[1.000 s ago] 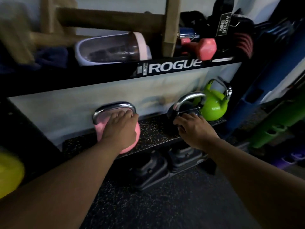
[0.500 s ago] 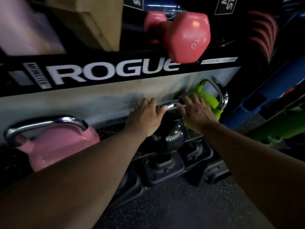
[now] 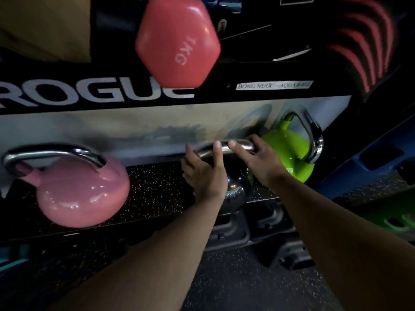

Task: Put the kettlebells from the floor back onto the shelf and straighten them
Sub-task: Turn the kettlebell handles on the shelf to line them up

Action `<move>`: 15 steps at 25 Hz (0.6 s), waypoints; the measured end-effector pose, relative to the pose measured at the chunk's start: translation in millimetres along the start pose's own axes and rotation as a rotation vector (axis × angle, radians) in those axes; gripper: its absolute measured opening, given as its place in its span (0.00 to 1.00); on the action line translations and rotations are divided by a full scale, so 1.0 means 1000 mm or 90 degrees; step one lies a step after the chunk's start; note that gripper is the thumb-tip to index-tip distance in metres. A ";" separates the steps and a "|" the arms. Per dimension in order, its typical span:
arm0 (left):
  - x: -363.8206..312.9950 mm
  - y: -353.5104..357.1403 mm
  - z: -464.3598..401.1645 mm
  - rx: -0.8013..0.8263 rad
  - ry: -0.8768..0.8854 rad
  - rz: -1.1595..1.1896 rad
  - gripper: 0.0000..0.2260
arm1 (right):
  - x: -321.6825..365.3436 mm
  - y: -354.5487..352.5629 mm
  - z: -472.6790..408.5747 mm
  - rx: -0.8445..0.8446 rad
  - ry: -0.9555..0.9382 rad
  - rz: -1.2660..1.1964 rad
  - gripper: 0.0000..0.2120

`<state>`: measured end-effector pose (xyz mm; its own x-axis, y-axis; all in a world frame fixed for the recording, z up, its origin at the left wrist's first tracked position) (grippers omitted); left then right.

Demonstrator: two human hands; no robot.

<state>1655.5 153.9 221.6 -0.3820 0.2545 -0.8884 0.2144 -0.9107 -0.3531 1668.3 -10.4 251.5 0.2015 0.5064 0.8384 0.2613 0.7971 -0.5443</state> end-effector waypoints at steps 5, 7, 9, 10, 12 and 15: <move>-0.015 -0.007 -0.050 -0.030 -0.031 0.050 0.36 | -0.002 0.020 0.017 -0.047 0.012 -0.034 0.25; -0.016 -0.008 -0.050 -0.013 -0.002 0.030 0.36 | -0.005 0.023 0.025 -0.013 0.040 -0.077 0.23; -0.010 -0.004 -0.036 -0.009 0.025 0.022 0.38 | -0.004 0.023 0.023 0.021 0.059 -0.161 0.20; -0.012 -0.005 -0.033 -0.005 0.042 0.038 0.39 | -0.002 0.024 0.023 0.017 0.060 -0.201 0.18; -0.018 -0.009 -0.045 0.032 0.083 0.053 0.37 | 0.004 0.031 0.032 -0.006 0.065 -0.254 0.15; -0.024 -0.008 -0.060 0.135 0.114 0.033 0.31 | 0.007 0.044 0.047 0.023 0.067 -0.269 0.14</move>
<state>1716.9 174.8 227.9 -0.2066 0.2419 -0.9480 0.0295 -0.9670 -0.2532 1636.6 43.5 235.2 0.1788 0.0983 0.9790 0.3093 0.9389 -0.1508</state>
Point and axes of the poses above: each hand's wrist, its own z-axis away from the middle knuckle, its own y-axis out of the palm, x = y × z, the point moved 7 cm from there along -z, towards the middle knuckle, and after that the axes turned 6 degrees about -x, right-handed, at the moved point
